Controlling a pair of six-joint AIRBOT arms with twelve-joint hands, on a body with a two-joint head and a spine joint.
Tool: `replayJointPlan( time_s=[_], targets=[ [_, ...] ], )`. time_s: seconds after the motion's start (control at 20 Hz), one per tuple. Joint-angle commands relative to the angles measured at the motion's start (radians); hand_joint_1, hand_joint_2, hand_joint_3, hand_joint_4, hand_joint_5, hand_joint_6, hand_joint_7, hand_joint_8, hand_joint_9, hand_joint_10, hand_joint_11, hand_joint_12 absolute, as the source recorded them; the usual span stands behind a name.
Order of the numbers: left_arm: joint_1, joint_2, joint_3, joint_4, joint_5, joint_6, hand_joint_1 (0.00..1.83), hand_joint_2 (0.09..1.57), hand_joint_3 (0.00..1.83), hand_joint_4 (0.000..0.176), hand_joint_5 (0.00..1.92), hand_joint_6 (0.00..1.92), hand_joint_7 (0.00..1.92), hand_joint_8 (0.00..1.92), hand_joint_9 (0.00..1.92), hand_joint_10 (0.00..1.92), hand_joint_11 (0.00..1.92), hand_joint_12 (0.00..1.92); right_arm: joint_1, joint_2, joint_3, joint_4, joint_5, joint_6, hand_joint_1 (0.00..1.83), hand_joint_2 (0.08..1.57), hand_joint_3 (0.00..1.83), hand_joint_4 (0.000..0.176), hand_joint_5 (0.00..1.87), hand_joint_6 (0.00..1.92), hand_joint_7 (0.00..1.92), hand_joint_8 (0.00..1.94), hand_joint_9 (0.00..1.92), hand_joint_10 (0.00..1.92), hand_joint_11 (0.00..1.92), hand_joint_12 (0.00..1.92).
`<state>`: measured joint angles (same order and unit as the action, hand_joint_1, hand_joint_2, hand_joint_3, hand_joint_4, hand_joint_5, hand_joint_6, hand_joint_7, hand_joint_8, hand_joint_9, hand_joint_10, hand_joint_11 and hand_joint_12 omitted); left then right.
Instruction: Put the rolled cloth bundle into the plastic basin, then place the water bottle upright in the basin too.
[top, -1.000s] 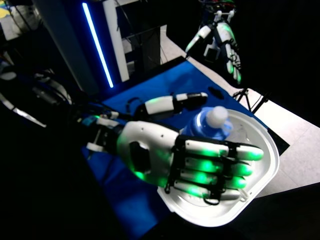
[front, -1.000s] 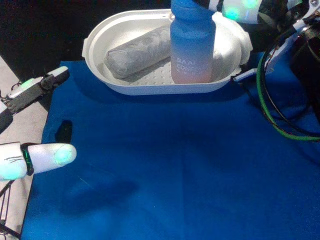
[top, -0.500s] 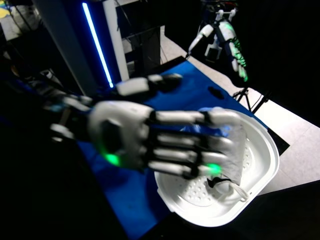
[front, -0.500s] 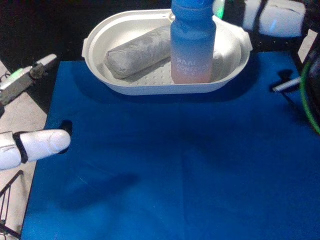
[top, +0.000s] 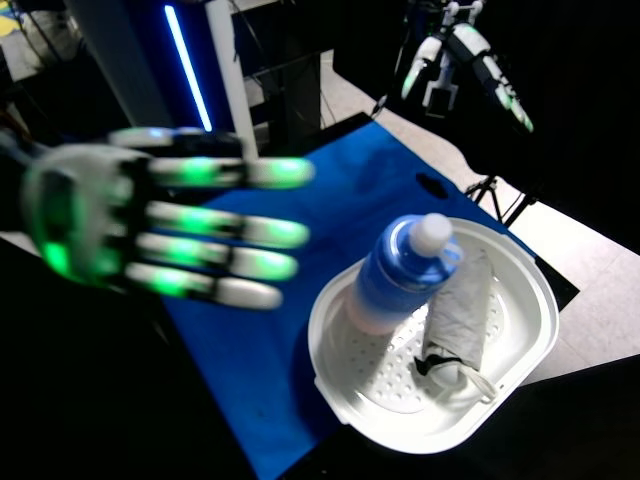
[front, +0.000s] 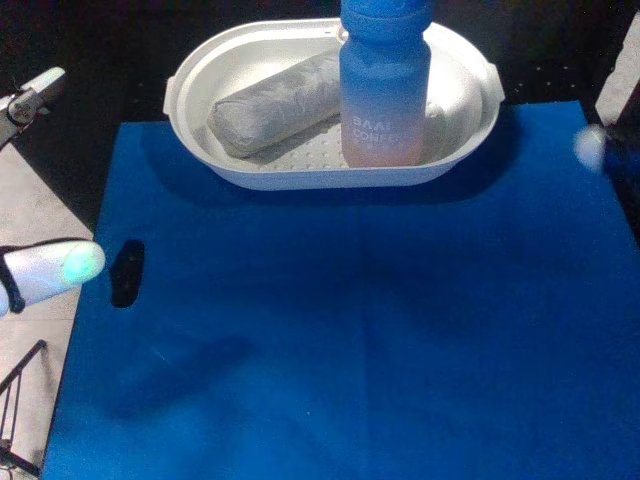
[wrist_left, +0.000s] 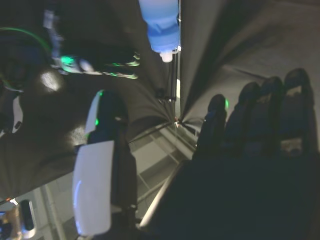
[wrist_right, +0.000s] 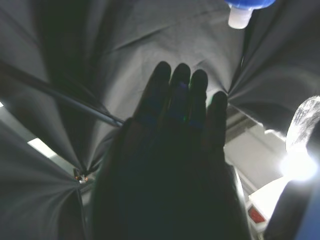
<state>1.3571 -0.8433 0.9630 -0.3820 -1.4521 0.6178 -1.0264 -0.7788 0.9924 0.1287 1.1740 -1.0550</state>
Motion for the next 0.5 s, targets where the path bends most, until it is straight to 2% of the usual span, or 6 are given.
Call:
replayJointPlan(
  time_s=[0.0,0.05,0.15,0.25,0.3,0.45],
  targets=[
    [0.010,0.011,-0.006,-0.016,-0.149,-0.004,0.49,0.95,0.00,0.176,0.04,0.00,0.04,0.00,0.04,0.00,0.03,0.02,-0.036,0.023,-0.036,0.083,0.212,-0.058,0.66,1.03,0.01,0.117,0.08,0.00,0.18,0.00,0.15,0.00,0.07,0.04],
    [0.020,0.015,-0.013,-0.021,-0.160,-0.004,0.53,0.95,0.00,0.176,0.04,0.00,0.03,0.00,0.02,0.00,0.00,0.00,-0.078,0.037,-0.066,0.118,0.247,-0.099,0.67,1.05,0.01,0.105,0.09,0.00,0.19,0.00,0.15,0.00,0.07,0.04],
    [0.063,0.036,-0.040,-0.039,-0.206,-0.004,0.55,0.96,0.01,0.176,0.02,0.00,0.00,0.00,0.00,0.00,0.00,0.00,-0.213,0.062,-0.133,0.197,0.357,-0.125,0.66,1.08,0.01,0.122,0.09,0.00,0.19,0.00,0.14,0.00,0.06,0.04],
    [0.099,0.048,-0.057,-0.063,-0.238,-0.003,0.55,0.97,0.01,0.176,0.02,0.00,0.01,0.00,0.00,0.00,0.00,0.00,-0.325,0.047,-0.173,0.283,0.432,-0.125,0.69,1.10,0.01,0.108,0.11,0.00,0.19,0.00,0.13,0.00,0.06,0.05],
    [0.111,0.050,-0.062,-0.074,-0.247,-0.003,0.55,0.97,0.01,0.176,0.01,0.00,0.01,0.00,0.00,0.00,0.00,0.00,-0.364,0.041,-0.186,0.319,0.453,-0.125,0.71,1.12,0.00,0.102,0.11,0.01,0.20,0.01,0.12,0.00,0.00,0.20],
    [0.128,0.052,-0.074,-0.088,-0.256,-0.003,0.54,0.97,0.00,0.176,0.01,0.00,0.01,0.00,0.00,0.00,0.00,0.00,-0.484,0.031,-0.237,0.401,0.547,-0.124,0.73,1.15,0.00,0.124,0.09,0.00,0.16,0.00,0.08,0.00,0.00,0.09]
  ],
)
